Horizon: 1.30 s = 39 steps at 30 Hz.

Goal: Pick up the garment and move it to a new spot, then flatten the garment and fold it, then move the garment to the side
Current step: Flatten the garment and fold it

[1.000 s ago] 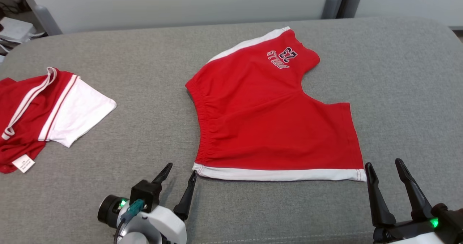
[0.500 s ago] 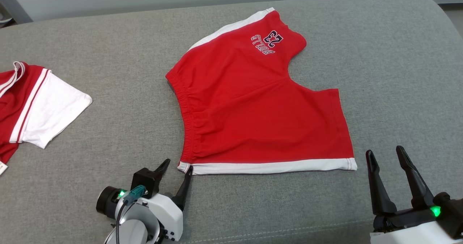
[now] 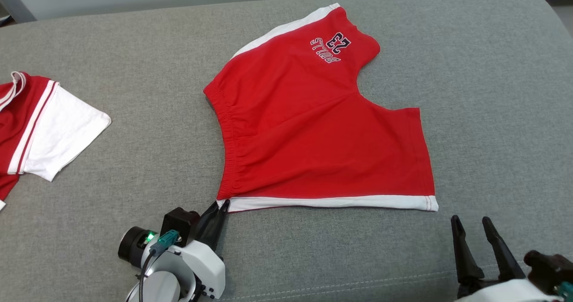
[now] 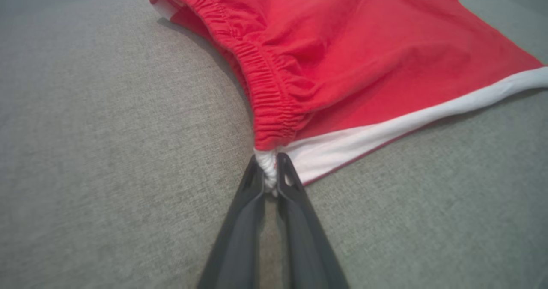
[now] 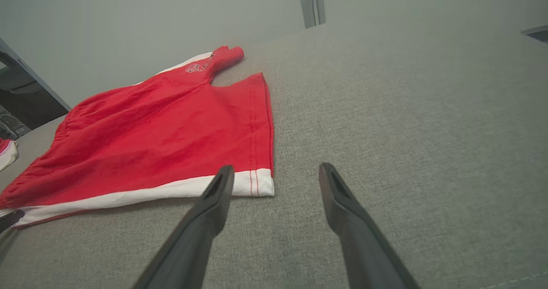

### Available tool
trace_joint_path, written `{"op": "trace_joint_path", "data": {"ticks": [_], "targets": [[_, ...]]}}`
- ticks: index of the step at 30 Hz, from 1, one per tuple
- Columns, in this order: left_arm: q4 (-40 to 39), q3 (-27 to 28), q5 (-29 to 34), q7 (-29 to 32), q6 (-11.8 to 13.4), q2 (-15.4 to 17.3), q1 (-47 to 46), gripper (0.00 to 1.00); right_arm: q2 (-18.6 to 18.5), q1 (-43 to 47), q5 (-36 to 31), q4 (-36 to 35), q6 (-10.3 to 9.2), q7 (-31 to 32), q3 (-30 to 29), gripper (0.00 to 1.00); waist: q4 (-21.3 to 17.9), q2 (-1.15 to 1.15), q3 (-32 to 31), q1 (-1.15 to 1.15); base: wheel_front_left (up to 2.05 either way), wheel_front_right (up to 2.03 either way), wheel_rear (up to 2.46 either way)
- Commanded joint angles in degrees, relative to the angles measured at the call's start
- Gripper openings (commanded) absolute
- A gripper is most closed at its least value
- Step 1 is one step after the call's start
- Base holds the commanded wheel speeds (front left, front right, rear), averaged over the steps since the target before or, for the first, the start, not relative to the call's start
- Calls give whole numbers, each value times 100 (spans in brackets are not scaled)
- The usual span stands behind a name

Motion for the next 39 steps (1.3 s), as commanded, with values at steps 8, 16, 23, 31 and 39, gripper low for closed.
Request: {"op": "trace_joint_path", "data": {"ticks": [8,16,23,31,39], "targets": [[-320,-1,-146,-28,-40,250,80,0,-315,-1096,659,1215,6,-36,609,93,130,0,95,0,0,0,0],[-313,-175,-202,-28,-40,220,-72,0,-459,-1635,1080,2344,6,-36,1479,75,228,0,101,0,0,0,0],[-364,-221,-258,-28,-40,261,-89,0,-565,-1774,1142,2523,6,-36,1844,0,179,0,122,0,0,0,0],[-805,-233,-332,-28,-40,420,70,0,-806,-1672,1221,2012,6,-36,1729,0,138,0,101,0,0,0,0],[-1907,-466,-566,645,-41,709,716,0,-1427,-1298,1572,1390,6,8,2241,0,111,0,-49,0,0,0,0]]}}
